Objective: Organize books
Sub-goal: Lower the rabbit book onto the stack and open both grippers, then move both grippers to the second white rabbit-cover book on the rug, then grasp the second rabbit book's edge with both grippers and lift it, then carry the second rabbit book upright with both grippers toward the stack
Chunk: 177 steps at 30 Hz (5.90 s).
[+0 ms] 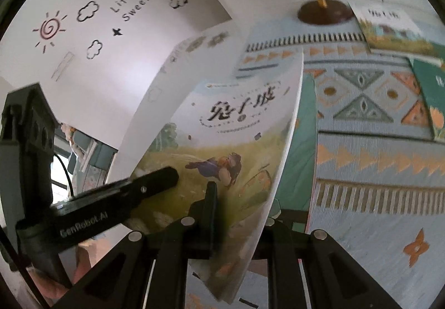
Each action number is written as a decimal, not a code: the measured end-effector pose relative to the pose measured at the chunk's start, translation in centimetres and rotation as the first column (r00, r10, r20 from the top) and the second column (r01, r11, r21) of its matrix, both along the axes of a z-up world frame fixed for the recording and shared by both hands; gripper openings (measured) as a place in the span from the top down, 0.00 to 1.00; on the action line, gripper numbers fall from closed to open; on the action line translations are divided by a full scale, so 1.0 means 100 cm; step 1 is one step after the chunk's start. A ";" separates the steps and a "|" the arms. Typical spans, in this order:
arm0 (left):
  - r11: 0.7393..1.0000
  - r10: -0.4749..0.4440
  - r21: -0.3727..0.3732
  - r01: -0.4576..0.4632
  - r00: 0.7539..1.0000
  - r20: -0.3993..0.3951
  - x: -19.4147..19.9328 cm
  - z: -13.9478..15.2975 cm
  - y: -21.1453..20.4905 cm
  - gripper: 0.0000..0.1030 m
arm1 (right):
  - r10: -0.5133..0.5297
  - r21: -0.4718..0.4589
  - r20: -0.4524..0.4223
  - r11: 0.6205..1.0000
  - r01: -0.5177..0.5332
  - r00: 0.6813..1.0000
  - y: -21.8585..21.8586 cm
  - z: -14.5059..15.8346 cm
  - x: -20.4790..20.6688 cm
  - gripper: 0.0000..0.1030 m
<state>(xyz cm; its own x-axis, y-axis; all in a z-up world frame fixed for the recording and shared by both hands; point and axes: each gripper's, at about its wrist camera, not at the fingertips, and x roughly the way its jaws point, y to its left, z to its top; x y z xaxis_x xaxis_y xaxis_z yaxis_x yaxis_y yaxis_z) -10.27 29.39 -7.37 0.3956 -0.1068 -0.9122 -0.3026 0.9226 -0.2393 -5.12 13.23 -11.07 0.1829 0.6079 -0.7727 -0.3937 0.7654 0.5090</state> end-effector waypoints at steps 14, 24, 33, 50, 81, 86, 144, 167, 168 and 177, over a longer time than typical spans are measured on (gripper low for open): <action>0.996 0.063 0.061 -0.058 0.994 -0.089 -0.011 -0.019 0.010 0.68 | -0.019 -0.020 -0.122 1.000 0.016 0.992 0.007 -0.024 -0.004 0.67; 0.987 0.095 0.138 -0.081 0.991 -0.094 -0.018 -0.007 0.012 0.66 | -0.007 -0.079 -0.158 0.997 -0.005 0.987 0.012 -0.017 -0.007 0.47; 0.986 0.080 0.151 -0.068 0.994 -0.074 -0.006 0.010 -0.015 0.65 | -0.041 -0.238 0.008 0.970 0.042 0.999 -0.055 0.002 -0.001 0.47; 0.992 -0.108 0.066 0.105 0.993 0.040 0.111 0.020 -0.160 0.38 | -0.296 -0.151 0.066 0.941 0.303 0.953 -0.253 0.018 0.056 0.47; 0.987 -0.161 0.017 0.160 0.977 0.141 0.246 -0.058 -0.244 0.23 | -0.193 0.052 0.088 0.981 0.189 0.977 -0.284 -0.050 0.252 0.42; 0.973 -0.225 -0.036 0.229 0.970 0.092 0.151 -0.053 -0.286 0.23 | -0.079 -0.073 0.074 0.994 0.085 0.994 -0.310 -0.045 0.178 0.40; 0.898 -0.205 -0.357 0.256 0.963 0.175 0.100 -0.058 -0.266 0.24 | -0.258 0.163 -0.150 0.946 0.281 0.955 -0.370 -0.071 0.060 0.90; 0.951 -0.176 -0.232 0.207 0.973 0.148 0.085 -0.021 -0.270 0.82 | -0.172 -0.018 0.042 0.985 0.173 0.984 -0.327 -0.012 0.067 0.90; 0.948 -0.169 -0.242 0.205 0.972 0.163 0.083 -0.014 -0.265 0.82 | -0.172 -0.010 0.046 0.985 0.173 0.984 -0.324 -0.007 0.067 0.90; 0.966 -0.141 -0.192 0.175 0.974 0.179 0.072 0.031 -0.223 0.81 | -0.137 -0.008 0.164 0.990 0.140 0.977 -0.281 0.039 0.053 0.90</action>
<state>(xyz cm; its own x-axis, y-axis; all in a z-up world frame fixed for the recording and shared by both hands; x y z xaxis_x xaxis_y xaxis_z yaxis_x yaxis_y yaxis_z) -3.11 7.06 -4.31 0.4994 -0.3578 -0.7890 -0.0981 0.8815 -0.4618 0.17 -14.87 -7.14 0.3885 0.5531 -0.7369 -0.3596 0.8274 0.4314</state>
